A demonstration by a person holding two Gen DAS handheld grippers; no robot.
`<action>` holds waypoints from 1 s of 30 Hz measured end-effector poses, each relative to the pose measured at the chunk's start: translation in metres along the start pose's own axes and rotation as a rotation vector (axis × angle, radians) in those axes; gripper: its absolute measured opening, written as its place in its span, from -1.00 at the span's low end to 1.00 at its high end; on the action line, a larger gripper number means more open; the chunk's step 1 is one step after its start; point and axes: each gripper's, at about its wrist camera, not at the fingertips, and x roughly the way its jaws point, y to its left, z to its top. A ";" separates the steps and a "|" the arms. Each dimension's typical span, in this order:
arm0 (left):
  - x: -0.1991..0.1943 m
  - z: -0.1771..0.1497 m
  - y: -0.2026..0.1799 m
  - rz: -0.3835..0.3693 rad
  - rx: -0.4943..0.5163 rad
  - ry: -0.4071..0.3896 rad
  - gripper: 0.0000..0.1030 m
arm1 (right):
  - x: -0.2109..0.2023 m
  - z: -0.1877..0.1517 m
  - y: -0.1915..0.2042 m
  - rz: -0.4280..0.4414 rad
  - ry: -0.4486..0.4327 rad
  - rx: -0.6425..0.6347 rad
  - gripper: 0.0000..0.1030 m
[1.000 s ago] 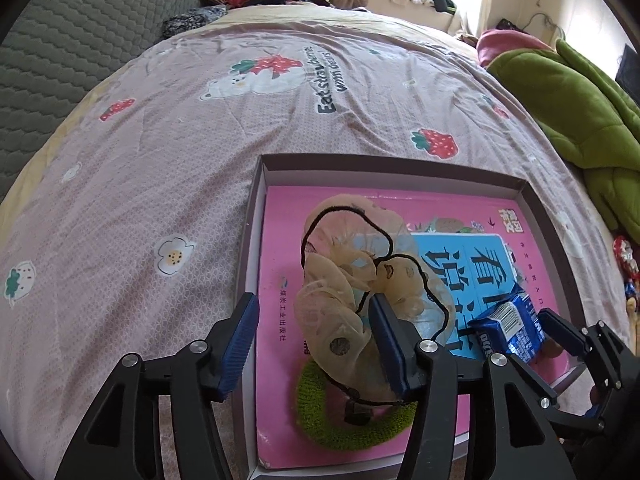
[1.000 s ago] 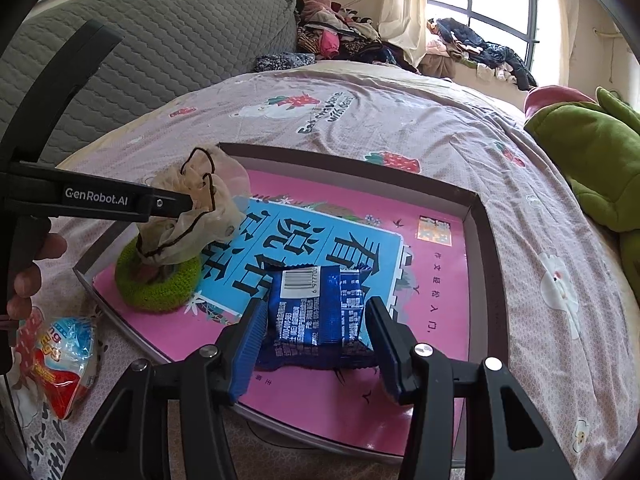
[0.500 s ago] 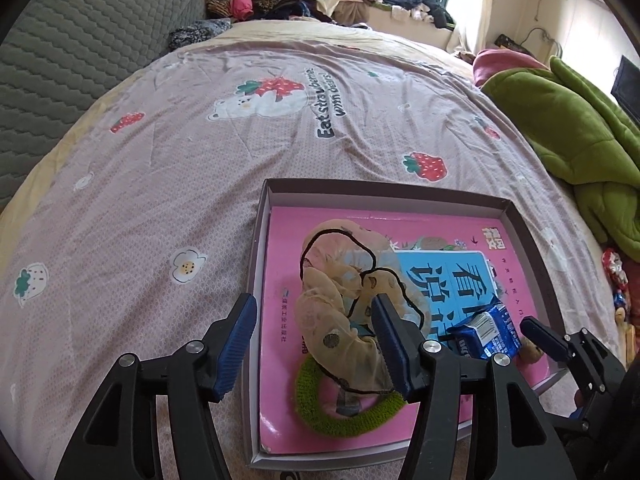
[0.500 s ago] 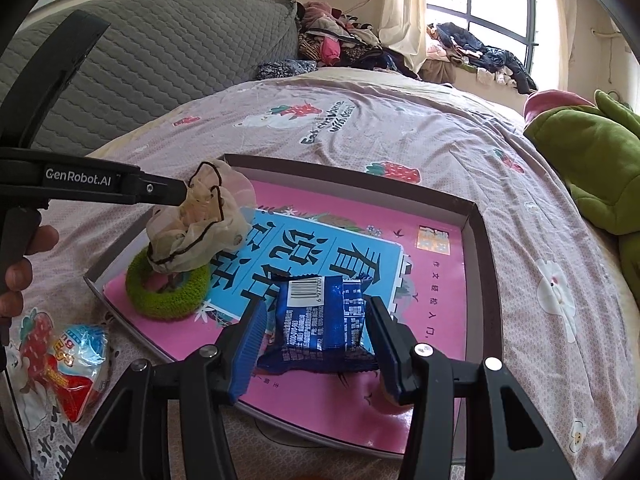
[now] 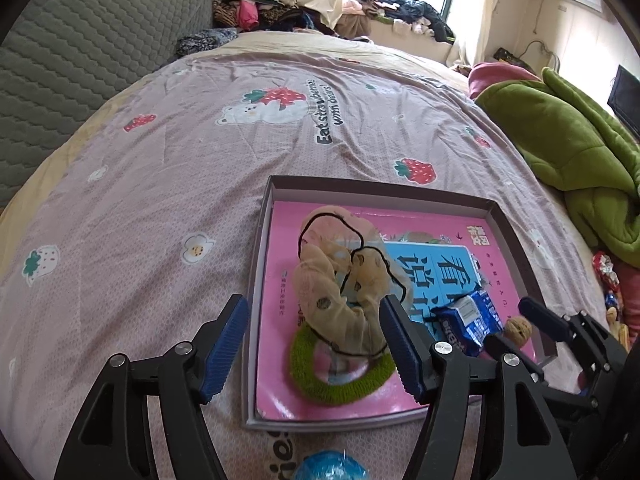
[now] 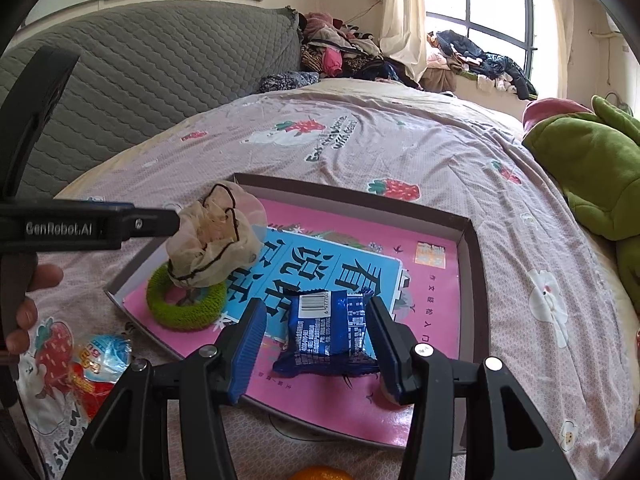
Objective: Organize objects
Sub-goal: 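Open left tool to release the scrunchie while right tool releases the blue packet, then move left tool toward the large Kinder egg while right tool approaches an orange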
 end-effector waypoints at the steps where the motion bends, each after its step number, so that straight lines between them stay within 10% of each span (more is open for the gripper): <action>1: -0.002 -0.002 0.000 0.000 0.003 -0.002 0.35 | -0.002 0.000 0.000 0.002 -0.004 0.002 0.00; 30: -0.107 -0.038 -0.013 0.005 0.058 -0.162 0.36 | -0.112 0.016 0.011 0.011 -0.196 0.021 0.01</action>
